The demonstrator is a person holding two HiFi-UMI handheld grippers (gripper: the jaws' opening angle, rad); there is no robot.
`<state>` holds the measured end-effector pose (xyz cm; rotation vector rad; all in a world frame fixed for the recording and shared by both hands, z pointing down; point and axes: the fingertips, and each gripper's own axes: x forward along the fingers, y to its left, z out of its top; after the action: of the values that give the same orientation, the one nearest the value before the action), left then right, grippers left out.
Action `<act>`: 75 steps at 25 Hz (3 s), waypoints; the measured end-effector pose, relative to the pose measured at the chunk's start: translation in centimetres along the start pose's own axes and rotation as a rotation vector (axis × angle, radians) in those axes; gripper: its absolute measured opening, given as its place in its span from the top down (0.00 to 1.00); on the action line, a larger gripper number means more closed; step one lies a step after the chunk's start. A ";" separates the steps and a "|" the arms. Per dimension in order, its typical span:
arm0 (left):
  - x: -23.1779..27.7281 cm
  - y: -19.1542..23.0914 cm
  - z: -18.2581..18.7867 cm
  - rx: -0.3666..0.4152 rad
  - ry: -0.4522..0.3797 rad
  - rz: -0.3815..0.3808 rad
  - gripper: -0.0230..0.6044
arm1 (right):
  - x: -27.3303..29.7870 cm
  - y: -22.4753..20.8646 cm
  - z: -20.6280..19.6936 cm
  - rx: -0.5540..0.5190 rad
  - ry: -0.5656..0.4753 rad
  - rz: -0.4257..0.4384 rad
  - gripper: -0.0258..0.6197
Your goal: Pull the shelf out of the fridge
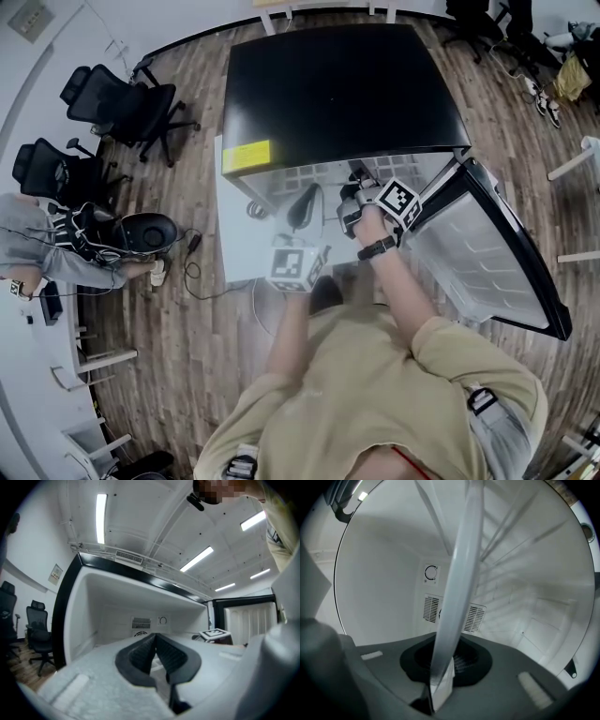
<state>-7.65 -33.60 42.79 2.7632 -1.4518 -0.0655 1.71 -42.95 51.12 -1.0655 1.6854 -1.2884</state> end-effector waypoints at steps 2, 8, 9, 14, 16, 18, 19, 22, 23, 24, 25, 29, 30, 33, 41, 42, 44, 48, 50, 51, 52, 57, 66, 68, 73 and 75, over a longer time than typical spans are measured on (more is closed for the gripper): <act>-0.1 -0.2 0.2 -0.001 -0.007 -0.003 0.96 | -0.2 0.0 -0.1 -0.004 0.004 0.001 0.89; -0.5 -0.8 0.2 0.000 -0.006 -0.004 0.96 | -0.9 0.1 -0.3 -0.014 0.010 0.005 0.89; -0.6 -0.9 0.3 -0.001 -0.007 -0.005 0.96 | -1.0 0.2 -0.4 -0.014 0.012 0.007 0.89; -1.1 -1.8 0.4 -0.006 -0.011 -0.016 0.96 | -2.1 0.5 -0.9 -0.022 0.028 0.010 0.89; -1.3 -2.3 0.4 -0.007 -0.015 -0.021 0.96 | -2.7 0.5 -1.1 -0.029 0.032 0.011 0.89; -1.6 -2.7 0.4 -0.009 -0.018 -0.024 0.96 | -3.3 0.6 -1.4 -0.032 0.038 0.011 0.89; -1.7 -3.0 0.4 -0.010 -0.019 -0.026 0.96 | -3.6 0.6 -1.6 -0.033 0.041 0.012 0.89; -2.2 -3.9 0.2 -0.017 -0.016 -0.035 0.96 | -4.7 0.8 -2.1 -0.038 0.046 0.016 0.89; -2.4 -4.1 0.1 -0.020 -0.013 -0.038 0.96 | -5.1 0.8 -2.2 -0.039 0.047 0.019 0.89; -2.7 -4.4 -0.1 -0.024 -0.009 -0.040 0.96 | -5.4 0.9 -2.4 -0.039 0.048 0.023 0.89; -2.9 -4.7 -0.2 -0.026 -0.004 -0.041 0.96 | -5.7 1.0 -2.5 -0.037 0.048 0.026 0.89; -4.4 -5.4 -0.6 -0.027 0.002 -0.036 0.96 | -7.0 0.9 -2.9 -0.036 0.048 0.031 0.89; -4.9 -5.5 -0.6 -0.025 0.001 -0.031 0.96 | -7.5 1.0 -3.0 -0.036 0.048 0.032 0.89; -6.1 -5.9 -0.6 -0.017 0.007 -0.021 0.96 | -8.7 1.2 -3.4 -0.037 0.045 0.037 0.89; -9.1 -5.9 -0.7 -0.010 0.015 0.008 0.96 | -11.1 1.8 -5.0 -0.025 0.060 0.051 0.89; -9.3 -6.2 -0.9 -0.010 0.015 0.010 0.96 | -11.6 1.7 -5.0 -0.022 0.060 0.050 0.89; -9.9 -6.9 -1.5 -0.008 0.015 0.012 0.96 | -12.6 1.4 -5.1 -0.015 0.060 0.051 0.89; -11.2 -8.1 -2.0 -0.007 0.005 0.019 0.96 | -14.6 0.9 -5.6 -0.015 0.069 0.056 0.89; -11.3 -8.1 -1.6 -0.006 0.001 0.028 0.96 | -15.0 1.1 -5.5 -0.017 0.071 0.053 0.89; -11.4 -7.9 -1.4 -0.006 0.001 0.033 0.96 | -15.2 1.1 -5.5 -0.017 0.074 0.046 0.89; -11.6 -7.7 -1.4 -0.006 0.001 0.038 0.96 | -15.4 0.9 -5.6 -0.027 0.080 0.030 0.90; -12.7 -6.9 -1.8 -0.015 0.008 0.061 0.96 | -17.4 0.2 -7.0 -0.323 0.162 -0.048 0.91; -13.9 -6.1 -1.6 0.013 -0.012 0.158 0.96 | -20.5 4.3 -5.9 -0.796 0.098 -0.044 0.91; -14.0 -6.2 -1.2 0.027 -0.026 0.178 0.96 | -21.0 5.6 -4.9 -0.914 0.058 -0.048 0.91; -13.8 -6.8 -0.7 0.083 -0.026 0.179 0.96 | -22.1 8.0 -3.1 -1.180 -0.012 -0.103 0.91; -13.7 -6.8 -0.4 0.117 -0.024 0.191 0.96 | -22.6 9.0 -2.4 -1.267 -0.043 -0.129 0.91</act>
<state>-9.82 -18.51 43.34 2.7039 -1.7723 -0.0113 6.39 -19.91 44.58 -1.8585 2.4364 -0.0898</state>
